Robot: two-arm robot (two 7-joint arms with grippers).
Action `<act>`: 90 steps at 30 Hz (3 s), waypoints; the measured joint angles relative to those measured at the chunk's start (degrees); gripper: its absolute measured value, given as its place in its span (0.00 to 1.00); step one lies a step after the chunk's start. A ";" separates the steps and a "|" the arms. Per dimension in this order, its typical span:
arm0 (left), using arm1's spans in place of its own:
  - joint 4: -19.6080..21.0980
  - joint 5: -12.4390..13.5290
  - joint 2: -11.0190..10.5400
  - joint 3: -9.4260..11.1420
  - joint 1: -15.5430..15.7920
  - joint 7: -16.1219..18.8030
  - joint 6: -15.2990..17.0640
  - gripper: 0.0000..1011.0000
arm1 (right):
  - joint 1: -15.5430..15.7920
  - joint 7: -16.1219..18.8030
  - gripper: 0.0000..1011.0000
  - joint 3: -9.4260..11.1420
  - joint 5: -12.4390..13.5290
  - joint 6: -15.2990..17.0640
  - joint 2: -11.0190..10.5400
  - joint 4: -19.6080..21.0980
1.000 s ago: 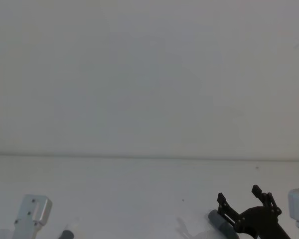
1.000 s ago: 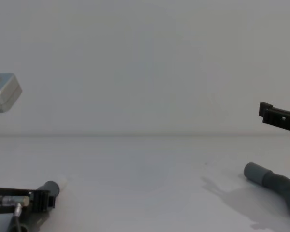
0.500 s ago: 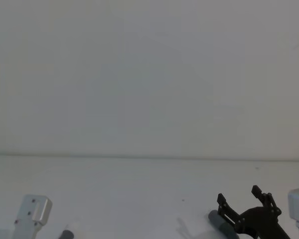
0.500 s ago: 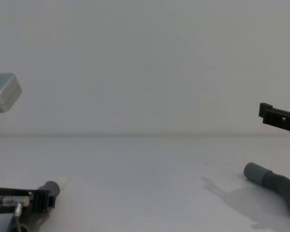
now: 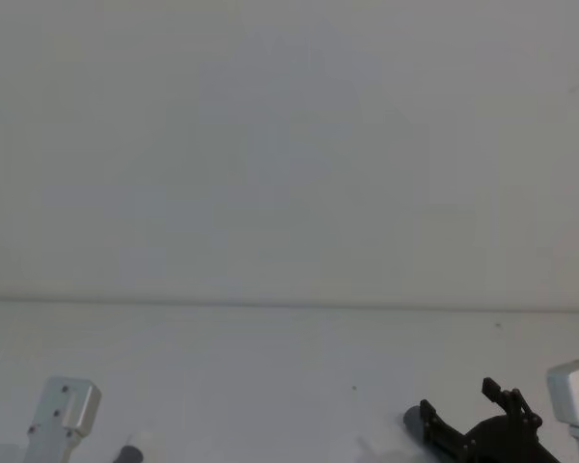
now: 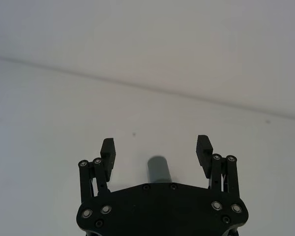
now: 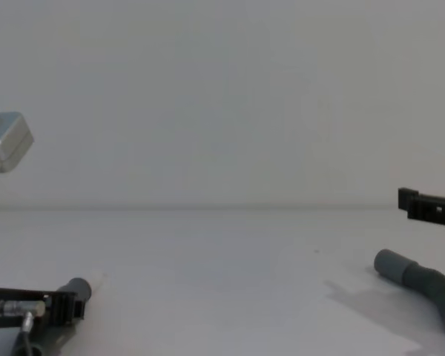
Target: Use both hands to pick up one end of the pipe from the table, align the ends, and insert them.
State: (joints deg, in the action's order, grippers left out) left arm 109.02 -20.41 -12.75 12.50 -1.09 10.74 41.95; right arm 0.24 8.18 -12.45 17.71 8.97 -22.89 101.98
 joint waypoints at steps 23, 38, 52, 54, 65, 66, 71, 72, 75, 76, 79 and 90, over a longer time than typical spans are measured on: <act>0.00 0.00 0.00 0.00 0.00 0.00 0.00 0.33 | -4.25 -1.41 0.99 0.01 0.10 21.23 -1.49 -0.32; 0.00 0.00 0.00 0.00 0.00 0.00 0.00 0.33 | -8.14 -1.30 0.99 -1.65 -1.69 27.21 -1.74 -1.80; 0.00 0.00 0.00 0.00 0.00 0.00 -0.01 0.33 | -8.86 -0.73 0.99 -2.76 -2.98 29.99 -2.13 -1.29; 0.00 0.00 0.00 0.00 0.00 0.00 -0.01 0.33 | -8.76 -0.73 0.99 -2.94 -3.29 30.37 -2.15 -1.24; 0.00 0.00 0.00 0.00 0.00 0.00 -0.01 0.33 | -8.59 -1.40 0.99 -3.37 -4.22 31.54 -1.17 -1.26; 0.00 0.00 0.00 0.00 0.00 0.00 -0.01 0.33 | -8.58 -1.58 0.99 -3.43 -4.33 31.77 -0.97 -1.26; 0.00 0.00 0.00 0.00 0.00 0.00 -0.01 0.33 | -8.45 -1.95 0.99 -3.62 -4.59 32.62 -0.26 -1.14; 0.00 0.00 0.00 0.00 0.00 0.00 -0.01 0.33 | -8.39 -2.09 0.99 -3.70 -4.63 32.90 0.01 -0.97; 0.00 0.00 0.00 0.00 0.00 0.00 -0.01 0.33 | -8.22 -2.28 0.99 -3.83 -4.70 33.54 0.49 -0.65; 0.00 0.01 0.00 0.00 0.00 0.00 -0.01 0.33 | -8.18 -2.37 0.99 -3.86 -4.73 33.76 0.59 -0.57; 0.00 0.01 0.00 0.00 0.00 0.00 -0.01 0.33 | -8.00 -2.67 0.99 -4.00 -4.90 34.47 1.03 -0.30; 0.00 0.00 0.00 0.00 0.00 0.00 -0.01 0.33 | -7.74 -3.93 0.99 -4.15 -5.57 36.15 2.76 -0.29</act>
State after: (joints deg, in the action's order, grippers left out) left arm 109.02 -20.41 -12.75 12.50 -1.09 10.74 41.94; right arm -7.50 4.25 -16.61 12.13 45.12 -20.14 101.70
